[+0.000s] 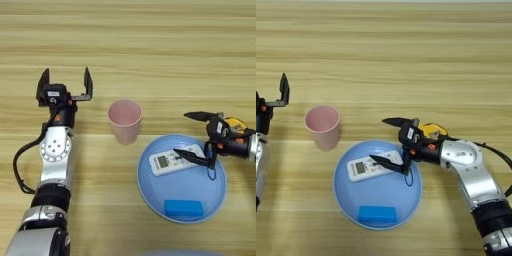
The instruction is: Move the objects on the table
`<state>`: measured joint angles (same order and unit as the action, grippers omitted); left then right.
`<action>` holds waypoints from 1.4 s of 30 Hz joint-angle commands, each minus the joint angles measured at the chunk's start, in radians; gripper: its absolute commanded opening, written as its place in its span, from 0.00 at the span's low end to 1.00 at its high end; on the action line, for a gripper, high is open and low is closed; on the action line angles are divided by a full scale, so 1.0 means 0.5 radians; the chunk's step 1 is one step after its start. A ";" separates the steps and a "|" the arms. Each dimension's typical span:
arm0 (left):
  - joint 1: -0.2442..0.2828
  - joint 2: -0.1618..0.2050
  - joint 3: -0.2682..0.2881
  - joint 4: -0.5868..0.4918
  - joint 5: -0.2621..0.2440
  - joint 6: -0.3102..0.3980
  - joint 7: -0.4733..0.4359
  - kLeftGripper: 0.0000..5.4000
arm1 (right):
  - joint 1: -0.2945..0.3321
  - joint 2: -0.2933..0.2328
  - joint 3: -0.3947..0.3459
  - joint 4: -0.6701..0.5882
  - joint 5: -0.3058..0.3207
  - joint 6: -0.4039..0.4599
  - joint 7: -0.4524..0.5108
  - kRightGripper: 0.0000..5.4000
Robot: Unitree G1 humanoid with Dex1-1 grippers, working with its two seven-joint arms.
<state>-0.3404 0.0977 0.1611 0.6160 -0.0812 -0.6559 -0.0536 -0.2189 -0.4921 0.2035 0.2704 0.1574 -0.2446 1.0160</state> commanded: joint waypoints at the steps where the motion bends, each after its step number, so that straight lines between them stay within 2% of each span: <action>1: -0.013 -0.002 -0.009 0.003 0.022 -0.017 0.011 1.00 | -0.020 -0.049 0.047 -0.031 -0.042 0.061 0.078 1.00; 13: -0.021 -0.003 -0.018 0.016 0.023 -0.019 0.018 1.00 | -0.097 -0.045 0.175 0.126 -0.198 0.060 0.167 1.00; 26: -0.019 -0.013 -0.030 0.011 0.035 -0.023 0.034 1.00 | -0.111 -0.043 0.281 0.300 -0.400 -0.084 0.149 1.00; 30: -0.017 -0.013 -0.031 0.007 0.036 -0.023 0.030 1.00 | -0.122 -0.053 0.319 0.367 -0.505 -0.154 0.082 1.00; 31: -0.017 -0.013 -0.032 0.008 0.037 -0.024 0.031 1.00 | -0.123 -0.059 0.330 0.383 -0.522 -0.171 0.073 0.96; 42: -0.019 -0.015 -0.034 0.015 0.041 -0.029 0.033 1.00 | -0.124 -0.123 0.414 0.427 -0.568 -0.188 0.112 0.78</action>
<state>-0.3405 0.0924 0.1495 0.6194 -0.0736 -0.6645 -0.0425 -0.2980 -0.5141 0.3796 0.4485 -0.0498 -0.3644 1.0594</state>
